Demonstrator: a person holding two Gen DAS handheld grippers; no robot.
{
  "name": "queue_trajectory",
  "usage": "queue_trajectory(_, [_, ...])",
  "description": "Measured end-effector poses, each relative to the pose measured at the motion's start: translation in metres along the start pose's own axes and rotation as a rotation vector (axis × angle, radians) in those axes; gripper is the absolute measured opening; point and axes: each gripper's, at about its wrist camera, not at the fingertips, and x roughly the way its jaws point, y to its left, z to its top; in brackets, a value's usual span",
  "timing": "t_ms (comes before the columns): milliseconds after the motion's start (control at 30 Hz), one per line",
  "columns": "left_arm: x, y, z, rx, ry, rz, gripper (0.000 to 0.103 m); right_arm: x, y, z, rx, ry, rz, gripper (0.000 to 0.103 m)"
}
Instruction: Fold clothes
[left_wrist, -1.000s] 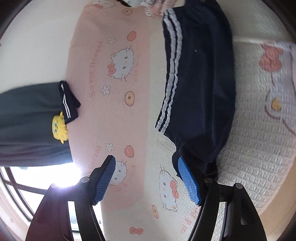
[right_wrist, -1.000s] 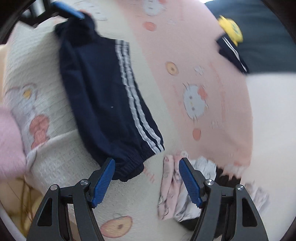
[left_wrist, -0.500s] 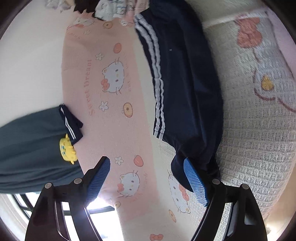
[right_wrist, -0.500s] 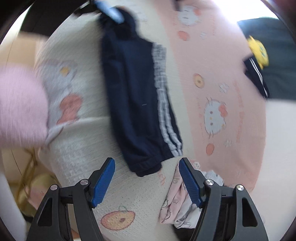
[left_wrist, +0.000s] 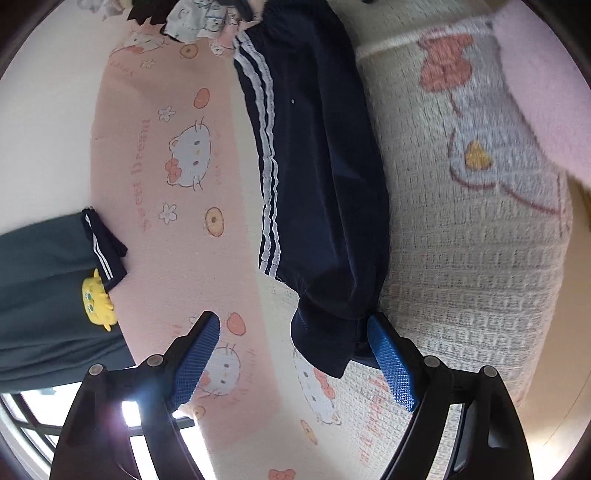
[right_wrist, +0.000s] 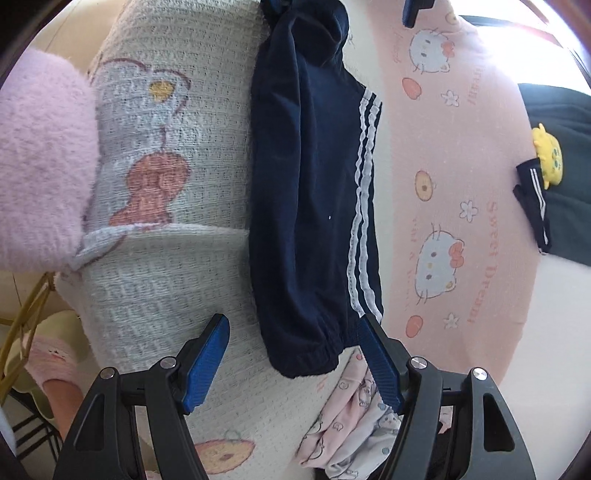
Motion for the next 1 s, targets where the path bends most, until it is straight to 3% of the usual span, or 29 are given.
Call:
queue_trajectory(167, [0.003, -0.003, 0.002, 0.034, -0.014, -0.063, 0.081, 0.011, -0.011, 0.001, 0.022, -0.005, -0.008, 0.071])
queue_trajectory(267, [0.01, -0.002, 0.009, 0.031, -0.011, -0.055, 0.081, 0.015, -0.013, 0.004, 0.023, -0.009, -0.027, 0.071])
queue_trajectory(433, [0.032, -0.008, 0.016, 0.121, 0.023, 0.033, 0.081, 0.02, -0.003, 0.001, -0.052, 0.001, -0.105, 0.071])
queue_trajectory(600, [0.024, -0.032, 0.009, 0.193, -0.045, 0.147, 0.08, 0.019, 0.017, -0.001, -0.074, -0.02, -0.2, 0.071])
queue_trajectory(667, [0.023, -0.034, 0.008, 0.179, -0.038, 0.137, 0.072, 0.019, 0.017, -0.001, -0.059, -0.016, -0.189, 0.07])
queue_trajectory(800, [0.028, -0.024, 0.006, 0.057, 0.001, 0.005, 0.058, 0.021, 0.006, 0.001, 0.006, -0.002, -0.114, 0.07])
queue_trajectory(867, [0.027, -0.026, 0.005, 0.037, 0.002, -0.028, 0.039, 0.022, 0.002, 0.0, 0.033, 0.002, -0.066, 0.067])
queue_trajectory(900, [0.026, -0.028, 0.005, 0.028, 0.005, -0.051, 0.032, 0.023, 0.0, -0.001, 0.044, 0.001, -0.038, 0.06])
queue_trajectory(933, [0.025, -0.032, 0.006, 0.021, 0.008, -0.061, 0.018, 0.023, -0.002, -0.001, 0.056, 0.0, -0.01, 0.056])
queue_trajectory(1000, [0.024, -0.04, 0.007, 0.011, 0.015, -0.042, 0.01, 0.023, -0.003, -0.002, 0.091, -0.009, 0.061, 0.036])
